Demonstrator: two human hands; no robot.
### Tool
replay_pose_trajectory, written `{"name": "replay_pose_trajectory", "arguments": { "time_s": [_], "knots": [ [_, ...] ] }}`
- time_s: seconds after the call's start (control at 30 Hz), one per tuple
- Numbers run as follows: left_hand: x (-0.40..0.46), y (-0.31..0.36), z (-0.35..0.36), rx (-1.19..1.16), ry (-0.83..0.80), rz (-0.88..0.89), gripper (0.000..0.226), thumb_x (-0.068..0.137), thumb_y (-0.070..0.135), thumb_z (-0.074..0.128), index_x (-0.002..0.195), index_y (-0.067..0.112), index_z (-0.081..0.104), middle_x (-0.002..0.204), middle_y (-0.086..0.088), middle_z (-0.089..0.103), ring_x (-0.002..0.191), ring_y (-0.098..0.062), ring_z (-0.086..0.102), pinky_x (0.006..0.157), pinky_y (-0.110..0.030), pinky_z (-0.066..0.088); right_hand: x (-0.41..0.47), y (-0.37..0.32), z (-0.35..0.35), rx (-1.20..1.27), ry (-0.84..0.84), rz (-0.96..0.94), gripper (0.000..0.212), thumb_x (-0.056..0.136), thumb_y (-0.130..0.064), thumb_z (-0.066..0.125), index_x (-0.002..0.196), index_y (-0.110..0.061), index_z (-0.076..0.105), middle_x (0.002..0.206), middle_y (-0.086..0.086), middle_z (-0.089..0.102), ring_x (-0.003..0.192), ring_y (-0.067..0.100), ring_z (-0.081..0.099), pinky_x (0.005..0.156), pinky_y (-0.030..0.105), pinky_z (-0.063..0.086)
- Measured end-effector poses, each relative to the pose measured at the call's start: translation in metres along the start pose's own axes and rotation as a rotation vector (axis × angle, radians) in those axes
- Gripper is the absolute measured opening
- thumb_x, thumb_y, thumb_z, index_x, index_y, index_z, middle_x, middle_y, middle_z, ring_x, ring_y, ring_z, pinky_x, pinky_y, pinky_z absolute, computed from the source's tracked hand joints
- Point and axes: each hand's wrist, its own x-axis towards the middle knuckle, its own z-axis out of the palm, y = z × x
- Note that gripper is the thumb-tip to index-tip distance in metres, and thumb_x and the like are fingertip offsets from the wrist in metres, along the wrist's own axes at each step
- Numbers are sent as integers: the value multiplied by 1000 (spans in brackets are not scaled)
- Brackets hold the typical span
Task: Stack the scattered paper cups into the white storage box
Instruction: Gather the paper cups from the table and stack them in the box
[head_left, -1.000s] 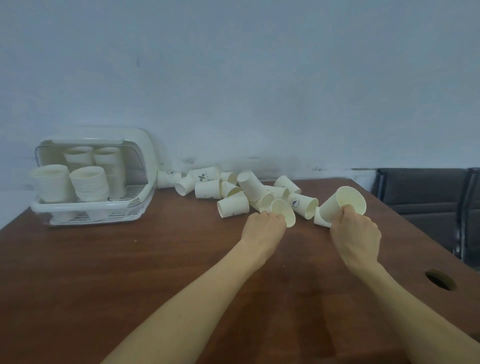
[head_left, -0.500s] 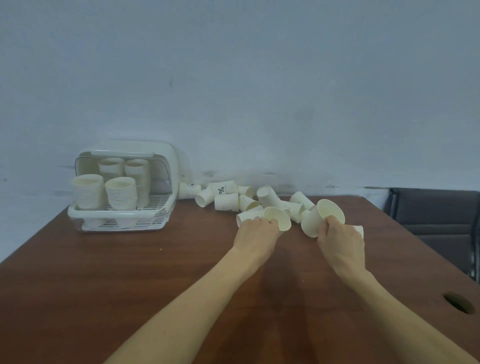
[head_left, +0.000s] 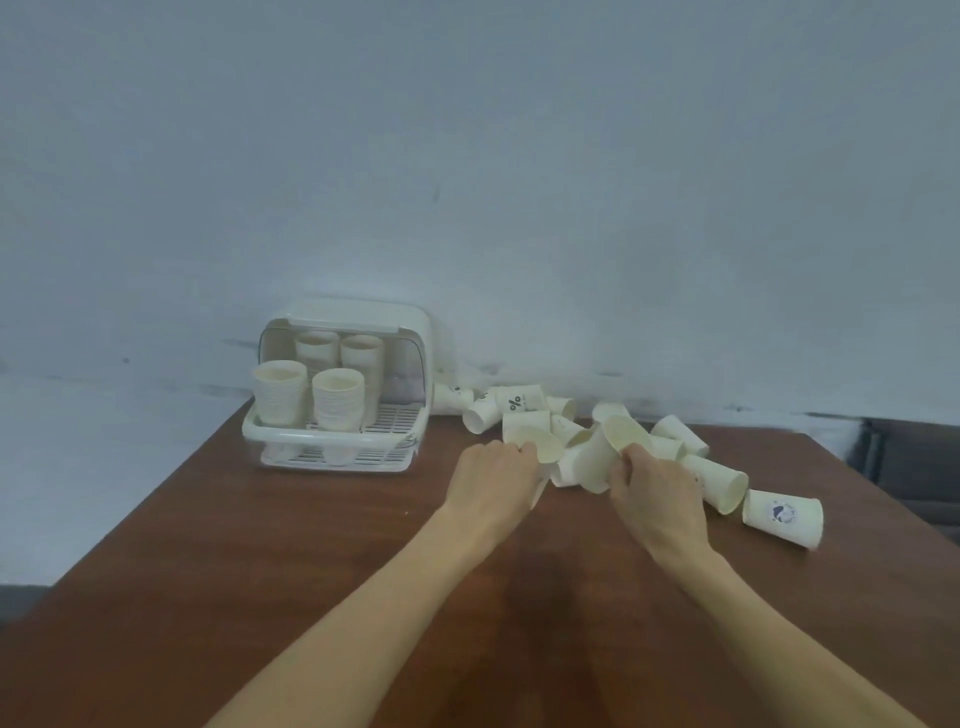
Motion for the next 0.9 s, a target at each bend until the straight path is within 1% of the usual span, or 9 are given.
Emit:
{"name": "replay_pose_trajectory", "arguments": {
  "time_s": [0.07, 0.2, 0.3, 0.4, 0.5, 0.63, 0.7, 0.77, 0.9],
  "knots": [
    [-5, -14, 0, 21, 1, -23, 20, 98, 18, 40, 112, 11, 52, 103, -9, 65, 93, -30, 62, 59, -34, 30, 1, -15, 2, 14, 1, -29, 21, 93, -24, 41, 77, -13, 48, 67, 11, 57, 70, 33, 51, 57, 35, 29],
    [-13, -42, 2, 23, 12, -80, 22, 98, 20, 40, 113, 11, 54, 102, -8, 67, 92, -29, 63, 61, -34, 32, 5, -47, 7, 16, -23, -76, 25, 95, -25, 40, 83, -10, 56, 68, 8, 59, 62, 26, 43, 60, 35, 30],
    [-18, -64, 3, 2, 33, -137, 21, 99, 22, 40, 110, 13, 55, 100, -7, 68, 89, -28, 63, 61, -34, 34, 9, -68, 13, 60, -63, -104, 24, 93, -25, 41, 81, -10, 55, 70, 9, 60, 68, 30, 53, 59, 37, 38],
    [-25, -83, 1, -19, 43, -192, 20, 99, 23, 38, 108, 13, 53, 102, -7, 67, 92, -29, 62, 63, -35, 34, 12, -93, 13, 37, -77, -150, 21, 94, -23, 41, 81, -11, 52, 65, 3, 50, 63, 26, 46, 55, 34, 30],
    [-33, -99, -2, -26, 56, -233, 18, 100, 23, 38, 108, 14, 51, 104, -6, 66, 94, -29, 62, 63, -35, 33, 19, -117, 15, 16, -85, -209, 19, 94, -23, 41, 80, -14, 47, 70, 6, 58, 62, 25, 43, 56, 33, 26],
    [-45, -122, -5, -54, 84, -281, 15, 99, 23, 41, 107, 14, 50, 104, -6, 65, 92, -28, 62, 61, -35, 34, 29, -150, 24, 55, -81, -308, 16, 93, -23, 41, 84, -13, 50, 77, 11, 65, 73, 32, 57, 59, 34, 30],
    [-50, -135, -7, -62, 107, -306, 15, 99, 24, 40, 106, 14, 50, 104, -5, 65, 93, -28, 62, 62, -35, 34, 34, -170, 28, 62, -80, -353, 19, 93, -23, 42, 89, -10, 55, 79, 13, 65, 78, 35, 58, 60, 35, 31],
    [-56, -147, -9, -65, 123, -333, 18, 100, 25, 38, 106, 14, 50, 103, -5, 65, 94, -28, 61, 62, -35, 33, 39, -190, 33, 75, -70, -396, 18, 92, -22, 43, 88, -10, 56, 80, 16, 66, 77, 37, 59, 60, 36, 33],
    [-63, -169, -13, -29, 132, -386, 19, 101, 24, 36, 108, 14, 50, 103, -3, 65, 91, -28, 62, 60, -35, 32, 49, -221, 43, 85, -59, -453, 16, 92, -20, 42, 80, -11, 47, 75, 17, 63, 73, 38, 57, 57, 36, 30]
  ]
}}
